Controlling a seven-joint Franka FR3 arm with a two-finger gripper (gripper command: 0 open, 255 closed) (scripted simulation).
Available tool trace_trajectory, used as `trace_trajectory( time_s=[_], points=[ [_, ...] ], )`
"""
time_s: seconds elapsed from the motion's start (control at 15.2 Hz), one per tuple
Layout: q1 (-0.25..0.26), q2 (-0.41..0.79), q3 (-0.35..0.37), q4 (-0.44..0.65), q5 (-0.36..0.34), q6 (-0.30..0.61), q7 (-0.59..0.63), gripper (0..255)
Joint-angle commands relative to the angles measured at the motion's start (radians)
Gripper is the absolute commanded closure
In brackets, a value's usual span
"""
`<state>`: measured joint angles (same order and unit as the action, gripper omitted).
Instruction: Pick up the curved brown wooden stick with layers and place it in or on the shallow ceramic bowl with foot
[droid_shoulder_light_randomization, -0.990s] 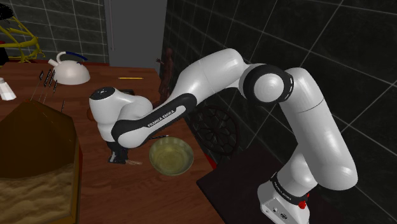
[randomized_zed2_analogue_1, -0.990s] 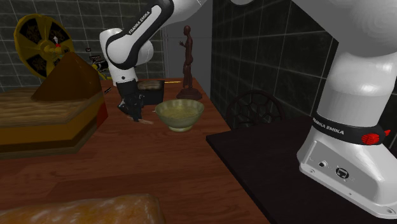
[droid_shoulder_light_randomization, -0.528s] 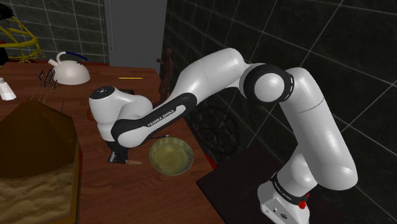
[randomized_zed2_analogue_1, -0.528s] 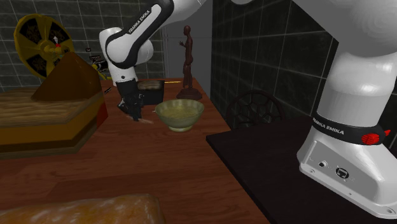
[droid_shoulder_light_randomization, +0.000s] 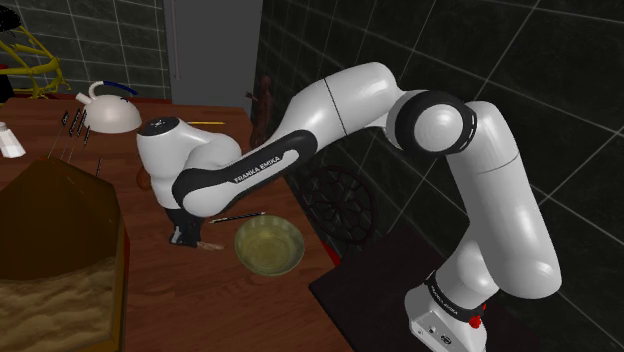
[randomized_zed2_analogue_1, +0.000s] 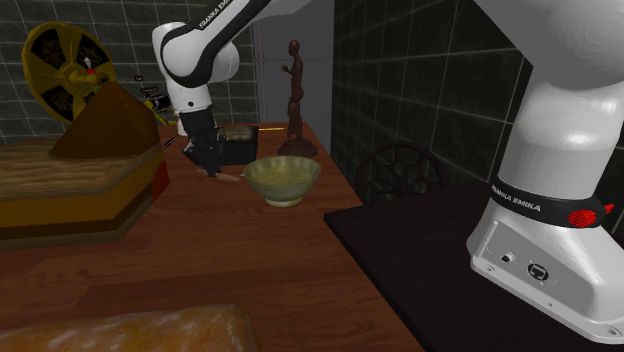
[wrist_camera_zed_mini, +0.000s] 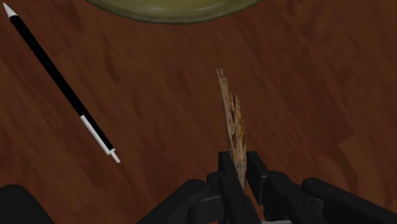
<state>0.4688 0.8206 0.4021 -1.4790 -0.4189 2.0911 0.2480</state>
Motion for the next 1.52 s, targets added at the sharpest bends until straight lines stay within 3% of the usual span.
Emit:
trace_trajectory(
  time_s=[0.0, 1.45],
  points=[
    [-0.003, -0.018, 0.006, -0.003, 0.006, -0.015, -0.002, 255],
    [-0.024, -0.168, 0.052, 0.052, 0.07, -0.212, -0.046, 255]
  ],
)
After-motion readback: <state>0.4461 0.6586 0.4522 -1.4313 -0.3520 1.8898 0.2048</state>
